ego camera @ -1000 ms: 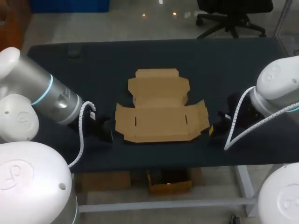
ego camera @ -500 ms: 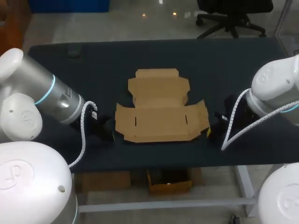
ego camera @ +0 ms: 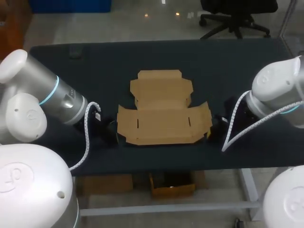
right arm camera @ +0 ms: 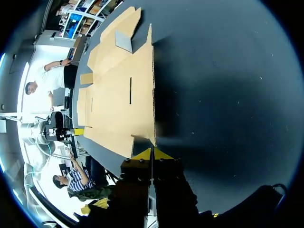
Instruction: Assemble the packaging by folding the flat box into shape, placing the metal phone stand inside, and closing the box properly
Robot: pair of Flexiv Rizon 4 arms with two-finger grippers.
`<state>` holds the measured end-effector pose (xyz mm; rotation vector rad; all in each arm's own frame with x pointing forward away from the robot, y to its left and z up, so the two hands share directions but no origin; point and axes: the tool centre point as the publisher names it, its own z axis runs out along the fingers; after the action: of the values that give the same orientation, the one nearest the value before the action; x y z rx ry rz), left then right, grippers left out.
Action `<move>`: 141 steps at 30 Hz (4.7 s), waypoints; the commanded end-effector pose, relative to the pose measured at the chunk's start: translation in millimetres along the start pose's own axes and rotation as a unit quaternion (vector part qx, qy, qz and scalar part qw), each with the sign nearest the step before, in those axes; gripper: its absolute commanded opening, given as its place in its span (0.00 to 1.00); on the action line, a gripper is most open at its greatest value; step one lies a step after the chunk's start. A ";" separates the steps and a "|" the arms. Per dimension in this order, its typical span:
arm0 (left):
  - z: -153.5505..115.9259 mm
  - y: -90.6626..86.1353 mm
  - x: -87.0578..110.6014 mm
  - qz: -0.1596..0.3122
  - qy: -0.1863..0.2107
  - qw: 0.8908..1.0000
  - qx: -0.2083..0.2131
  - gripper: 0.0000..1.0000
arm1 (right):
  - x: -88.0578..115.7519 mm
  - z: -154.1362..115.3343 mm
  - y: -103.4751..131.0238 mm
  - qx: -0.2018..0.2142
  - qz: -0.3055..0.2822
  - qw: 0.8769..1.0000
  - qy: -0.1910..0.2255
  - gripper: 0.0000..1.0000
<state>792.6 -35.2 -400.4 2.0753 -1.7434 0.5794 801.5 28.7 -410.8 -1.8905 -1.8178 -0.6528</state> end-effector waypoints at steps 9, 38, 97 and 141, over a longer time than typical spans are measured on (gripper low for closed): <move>9.1 2.9 3.0 -0.013 0.009 1.000 -0.011 0.00 | 0.9 8.2 4.4 0.005 0.002 1.000 0.001 0.00; 24.2 5.5 15.5 -0.005 0.025 0.999 -0.034 0.00 | 3.9 19.1 9.9 0.015 0.006 1.000 0.009 0.00; 20.7 2.5 20.4 -0.014 0.030 0.999 -0.042 0.00 | 27.8 16.8 2.6 0.011 -0.011 1.000 0.001 0.00; 16.5 1.0 55.9 0.008 0.024 0.999 -0.044 0.00 | 38.9 26.8 1.6 0.024 -0.024 0.999 -0.004 0.00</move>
<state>802.2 -88.6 -386.7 1.9681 -1.7245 0.5443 805.3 74.3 -409.9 -1.8242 -1.8689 -0.6191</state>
